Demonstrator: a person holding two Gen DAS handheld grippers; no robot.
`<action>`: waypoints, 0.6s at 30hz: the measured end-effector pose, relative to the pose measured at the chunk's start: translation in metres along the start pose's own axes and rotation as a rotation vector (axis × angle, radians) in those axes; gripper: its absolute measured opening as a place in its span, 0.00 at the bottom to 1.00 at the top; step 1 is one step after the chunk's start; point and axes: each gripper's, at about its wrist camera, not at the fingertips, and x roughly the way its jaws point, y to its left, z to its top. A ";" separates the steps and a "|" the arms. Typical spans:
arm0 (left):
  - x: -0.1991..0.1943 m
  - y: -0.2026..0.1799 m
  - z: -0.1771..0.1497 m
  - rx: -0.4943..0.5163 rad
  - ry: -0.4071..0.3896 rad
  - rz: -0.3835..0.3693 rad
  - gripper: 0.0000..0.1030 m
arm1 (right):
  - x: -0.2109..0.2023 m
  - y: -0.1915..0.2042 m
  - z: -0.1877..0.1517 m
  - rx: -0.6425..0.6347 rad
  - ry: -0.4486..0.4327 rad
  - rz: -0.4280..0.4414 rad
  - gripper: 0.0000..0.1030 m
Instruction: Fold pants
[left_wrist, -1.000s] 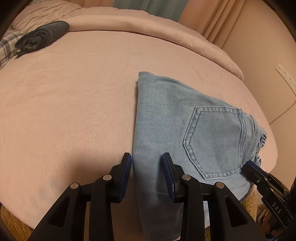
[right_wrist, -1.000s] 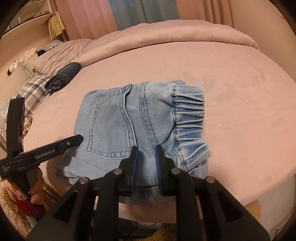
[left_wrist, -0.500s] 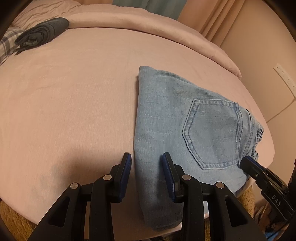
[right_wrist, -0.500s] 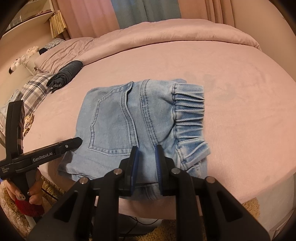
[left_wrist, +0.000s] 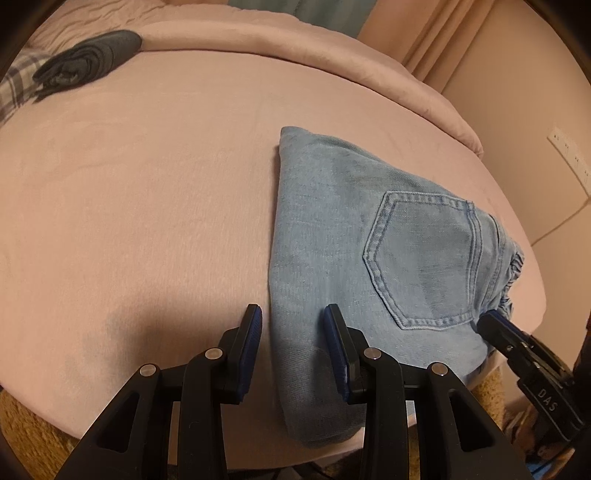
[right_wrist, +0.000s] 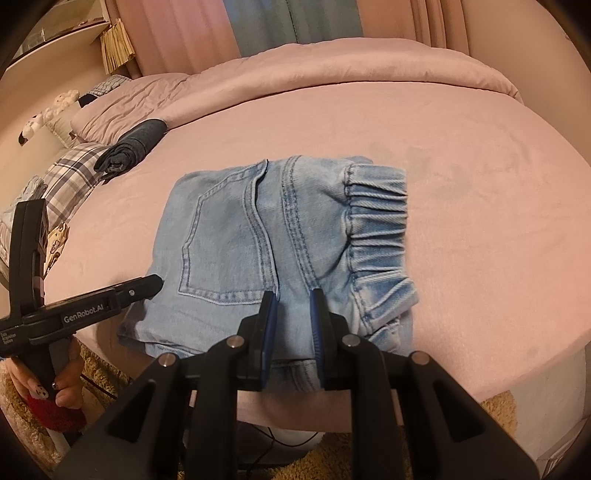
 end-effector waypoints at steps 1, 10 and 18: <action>0.000 0.001 0.000 -0.004 0.002 -0.004 0.34 | 0.000 0.000 0.000 0.000 0.000 -0.001 0.17; -0.005 0.006 0.003 -0.029 0.020 -0.017 0.36 | -0.007 0.007 -0.001 -0.026 -0.028 0.023 0.33; -0.020 0.013 0.013 -0.061 0.037 -0.053 0.49 | -0.038 0.004 0.005 -0.013 -0.116 0.015 0.67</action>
